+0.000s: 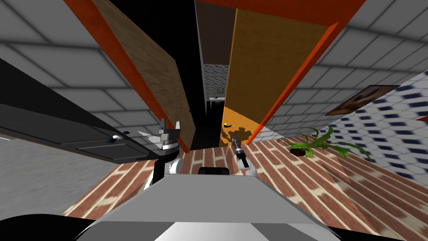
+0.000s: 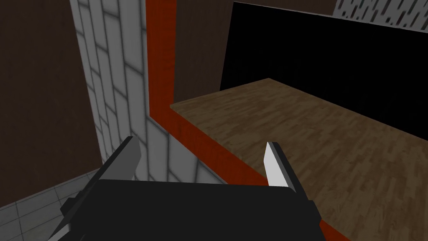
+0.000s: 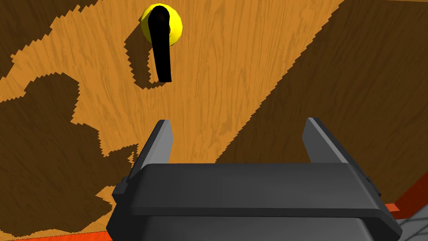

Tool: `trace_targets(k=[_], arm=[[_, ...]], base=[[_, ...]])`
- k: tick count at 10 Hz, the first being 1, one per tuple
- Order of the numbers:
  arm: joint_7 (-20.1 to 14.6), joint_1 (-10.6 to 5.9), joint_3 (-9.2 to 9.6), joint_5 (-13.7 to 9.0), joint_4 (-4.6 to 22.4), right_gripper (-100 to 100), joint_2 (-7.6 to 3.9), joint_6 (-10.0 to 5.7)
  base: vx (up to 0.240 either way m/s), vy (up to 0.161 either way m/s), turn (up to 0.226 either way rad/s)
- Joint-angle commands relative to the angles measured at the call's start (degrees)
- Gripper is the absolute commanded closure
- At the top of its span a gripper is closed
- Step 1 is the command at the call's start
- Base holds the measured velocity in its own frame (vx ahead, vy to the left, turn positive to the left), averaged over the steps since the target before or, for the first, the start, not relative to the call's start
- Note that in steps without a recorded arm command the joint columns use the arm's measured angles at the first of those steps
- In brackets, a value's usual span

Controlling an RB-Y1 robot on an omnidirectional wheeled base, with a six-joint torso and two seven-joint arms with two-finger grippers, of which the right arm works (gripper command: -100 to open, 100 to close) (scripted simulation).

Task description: Push the door open

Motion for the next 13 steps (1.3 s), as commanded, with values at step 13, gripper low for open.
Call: trace_targets(k=[13], arm=[[-4.0,-6.95,-0.66,2.2,18.2,-100,-0.38,-3.81]], base=[[0.096,-0.027,0.002]])
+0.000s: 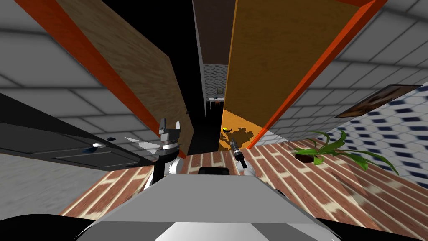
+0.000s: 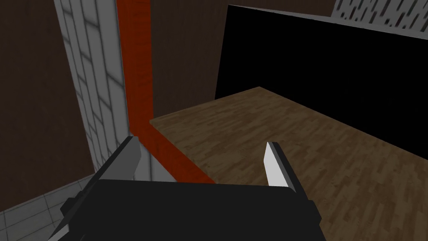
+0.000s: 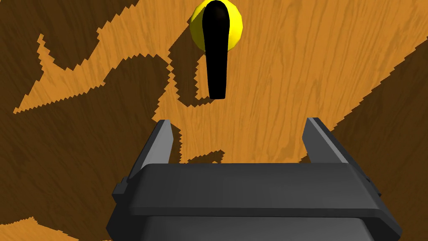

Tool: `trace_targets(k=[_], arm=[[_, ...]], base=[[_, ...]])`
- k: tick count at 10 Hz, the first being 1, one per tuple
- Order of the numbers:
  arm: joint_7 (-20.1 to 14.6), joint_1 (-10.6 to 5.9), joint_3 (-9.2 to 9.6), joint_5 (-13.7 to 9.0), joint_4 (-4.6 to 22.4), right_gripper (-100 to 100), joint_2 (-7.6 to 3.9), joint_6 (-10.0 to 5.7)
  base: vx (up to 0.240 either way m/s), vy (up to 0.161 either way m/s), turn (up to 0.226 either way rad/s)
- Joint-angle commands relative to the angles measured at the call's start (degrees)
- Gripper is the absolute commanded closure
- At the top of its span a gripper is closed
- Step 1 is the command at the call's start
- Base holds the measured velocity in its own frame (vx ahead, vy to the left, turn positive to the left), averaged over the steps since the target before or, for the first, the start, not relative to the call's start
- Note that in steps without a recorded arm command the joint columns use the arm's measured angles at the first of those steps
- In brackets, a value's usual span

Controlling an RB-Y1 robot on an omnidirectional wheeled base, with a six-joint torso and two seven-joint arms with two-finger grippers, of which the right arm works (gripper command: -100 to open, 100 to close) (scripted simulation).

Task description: Push the door open

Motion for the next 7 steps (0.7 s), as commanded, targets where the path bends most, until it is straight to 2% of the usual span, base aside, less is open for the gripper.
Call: trace_targets(k=[1,3,7], arm=[[-0.6,-0.57,-0.03,0.2,1.6,-100,-0.17,-0.34],[0.0,-0.69,-0.21,-0.1,1.8,-100,0.02,-0.48],[0.8,-0.99,-0.57,-0.6,2.4,-100,0.46,-0.32]], base=[[0.101,-0.017,0.0],[0.098,-0.007,0.015],[0.206,0.012,0.033]])
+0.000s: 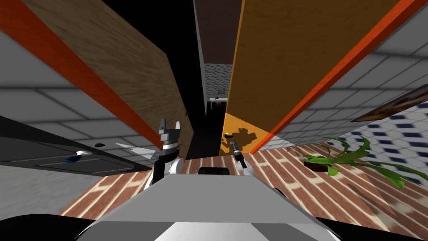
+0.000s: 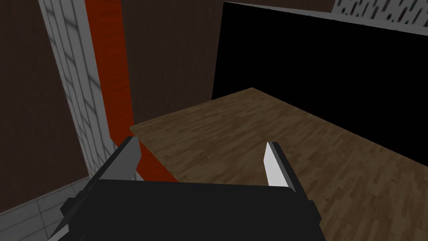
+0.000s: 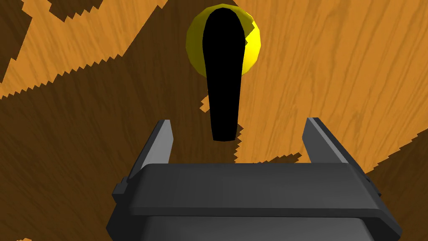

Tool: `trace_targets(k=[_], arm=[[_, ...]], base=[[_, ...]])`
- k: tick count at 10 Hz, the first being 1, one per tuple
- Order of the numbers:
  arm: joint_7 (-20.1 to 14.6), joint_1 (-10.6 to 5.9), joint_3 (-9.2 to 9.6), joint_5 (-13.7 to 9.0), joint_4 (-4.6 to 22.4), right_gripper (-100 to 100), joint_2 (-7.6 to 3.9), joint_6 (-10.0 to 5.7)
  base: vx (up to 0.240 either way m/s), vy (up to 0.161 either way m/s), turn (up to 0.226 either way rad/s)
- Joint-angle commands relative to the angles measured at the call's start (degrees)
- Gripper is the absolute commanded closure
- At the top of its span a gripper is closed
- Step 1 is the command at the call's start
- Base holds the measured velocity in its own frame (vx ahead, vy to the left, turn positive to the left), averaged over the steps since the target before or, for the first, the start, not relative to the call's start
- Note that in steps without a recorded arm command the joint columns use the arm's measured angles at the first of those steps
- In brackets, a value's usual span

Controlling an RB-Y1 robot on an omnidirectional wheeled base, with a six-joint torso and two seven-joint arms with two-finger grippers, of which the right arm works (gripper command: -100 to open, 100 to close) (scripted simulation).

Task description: Push the door open

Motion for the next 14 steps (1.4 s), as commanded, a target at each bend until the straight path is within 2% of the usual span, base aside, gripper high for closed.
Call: trace_targets(k=[1,4,5,10,14], arm=[[0.4,-0.19,-0.17,-0.2,0.4,-100,0.18,0.04],[0.6,-0.28,-0.28,-0.4,0.6,-100,0.33,0.1],[0.6,-0.28,-0.28,-0.4,0.6,100,0.33,0.1],[0.6,-0.28,-0.28,-0.4,0.6,100,0.33,0.1],[1.3,-0.53,-1.69,-1.3,0.5,100,0.18,0.33]], base=[[0.211,0.014,0.035],[0.17,0.016,0.02],[-0.016,-0.004,-0.004],[-0.01,-0.003,0.006],[0.145,0.044,-0.026]])
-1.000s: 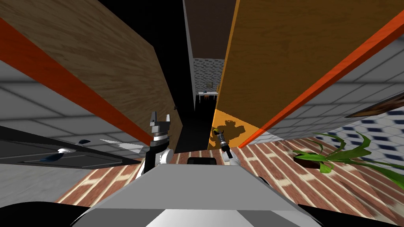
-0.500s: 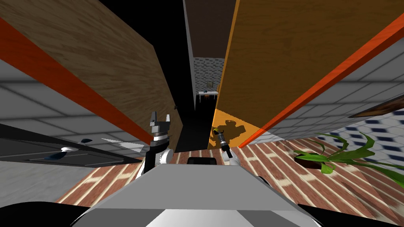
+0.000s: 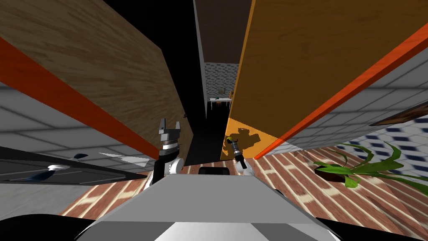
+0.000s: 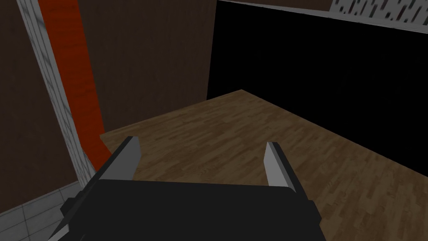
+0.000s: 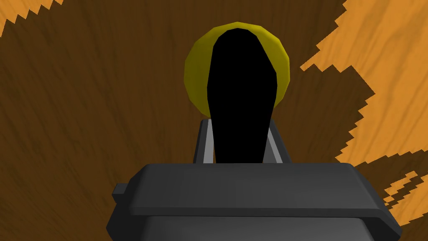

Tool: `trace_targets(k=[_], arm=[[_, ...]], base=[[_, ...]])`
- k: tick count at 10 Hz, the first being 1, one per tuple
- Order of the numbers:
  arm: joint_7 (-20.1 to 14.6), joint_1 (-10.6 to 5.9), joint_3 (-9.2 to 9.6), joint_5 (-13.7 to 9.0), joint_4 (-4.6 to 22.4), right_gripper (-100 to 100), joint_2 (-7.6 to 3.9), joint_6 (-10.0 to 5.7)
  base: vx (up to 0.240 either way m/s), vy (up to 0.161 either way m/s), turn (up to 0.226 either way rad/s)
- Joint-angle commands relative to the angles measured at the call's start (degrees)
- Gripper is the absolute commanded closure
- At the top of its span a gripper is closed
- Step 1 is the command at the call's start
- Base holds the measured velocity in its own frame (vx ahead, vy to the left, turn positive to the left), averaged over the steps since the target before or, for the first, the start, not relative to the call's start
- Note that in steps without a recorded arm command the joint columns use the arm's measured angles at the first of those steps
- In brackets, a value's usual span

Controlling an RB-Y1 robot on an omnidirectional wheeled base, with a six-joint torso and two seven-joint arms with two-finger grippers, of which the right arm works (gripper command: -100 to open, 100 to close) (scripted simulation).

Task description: Push the door open

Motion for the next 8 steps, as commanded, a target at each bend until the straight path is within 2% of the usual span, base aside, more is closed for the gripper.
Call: trace_targets(k=[1,3,5,6,8], arm=[[0.5,-1.01,-1.15,-0.7,0.7,100,-0.42,-0.54],[1.0,-0.95,-2.23,-1.4,0.8,100,-0.52,-0.44],[1.0,-0.95,-2.23,-1.4,0.8,100,-0.52,-0.44],[1.6,-0.88,-3.47,-2.1,0.9,100,-0.62,-0.32],[1.7,-0.86,-3.8,-2.3,0.9,100,-0.64,-0.29]], base=[[0.197,0.037,-0.019],[0.215,0.053,-0.039],[0.099,0.051,-0.022],[0.136,0.059,-0.039],[0.141,0.066,-0.06]])
